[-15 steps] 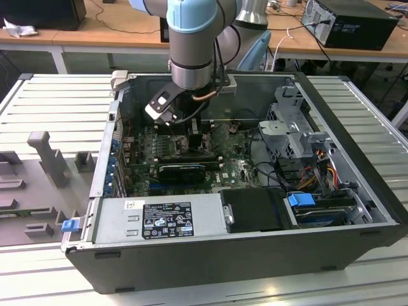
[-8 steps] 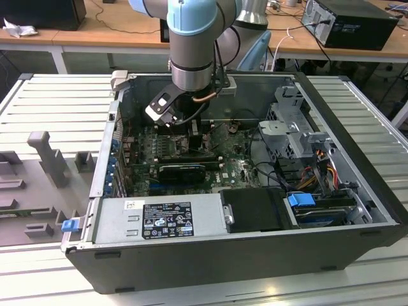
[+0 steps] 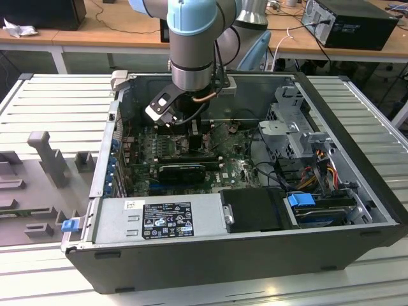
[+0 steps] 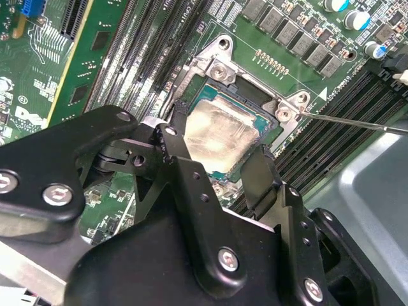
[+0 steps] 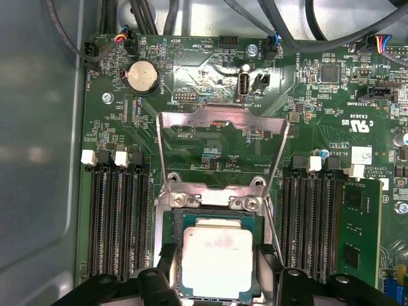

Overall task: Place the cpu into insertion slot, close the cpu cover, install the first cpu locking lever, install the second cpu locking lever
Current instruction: 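Place the cpu into insertion slot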

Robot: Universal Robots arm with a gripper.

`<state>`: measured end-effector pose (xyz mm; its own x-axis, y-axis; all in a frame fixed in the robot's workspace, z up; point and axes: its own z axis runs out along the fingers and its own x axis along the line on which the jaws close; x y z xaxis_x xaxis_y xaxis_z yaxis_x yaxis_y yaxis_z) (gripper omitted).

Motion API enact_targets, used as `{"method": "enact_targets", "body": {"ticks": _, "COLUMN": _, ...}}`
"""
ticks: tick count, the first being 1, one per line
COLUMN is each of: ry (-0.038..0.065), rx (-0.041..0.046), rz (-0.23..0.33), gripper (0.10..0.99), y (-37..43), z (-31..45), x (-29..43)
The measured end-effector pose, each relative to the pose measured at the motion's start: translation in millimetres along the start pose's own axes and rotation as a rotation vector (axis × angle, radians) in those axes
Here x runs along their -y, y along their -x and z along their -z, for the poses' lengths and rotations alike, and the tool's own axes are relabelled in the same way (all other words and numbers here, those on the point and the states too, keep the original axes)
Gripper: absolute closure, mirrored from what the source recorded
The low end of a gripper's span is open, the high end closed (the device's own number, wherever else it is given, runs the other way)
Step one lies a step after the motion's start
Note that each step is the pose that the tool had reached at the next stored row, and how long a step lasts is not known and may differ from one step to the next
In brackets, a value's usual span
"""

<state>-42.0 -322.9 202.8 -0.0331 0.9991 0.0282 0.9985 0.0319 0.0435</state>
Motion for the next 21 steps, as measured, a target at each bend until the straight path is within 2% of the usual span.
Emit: {"method": "enact_targets", "body": {"ticks": 21, "ry": 0.000, "rx": -0.0106, "rz": 0.000, "gripper": 0.478, "y": -1.5, "z": -2.2, "x": -3.6}}
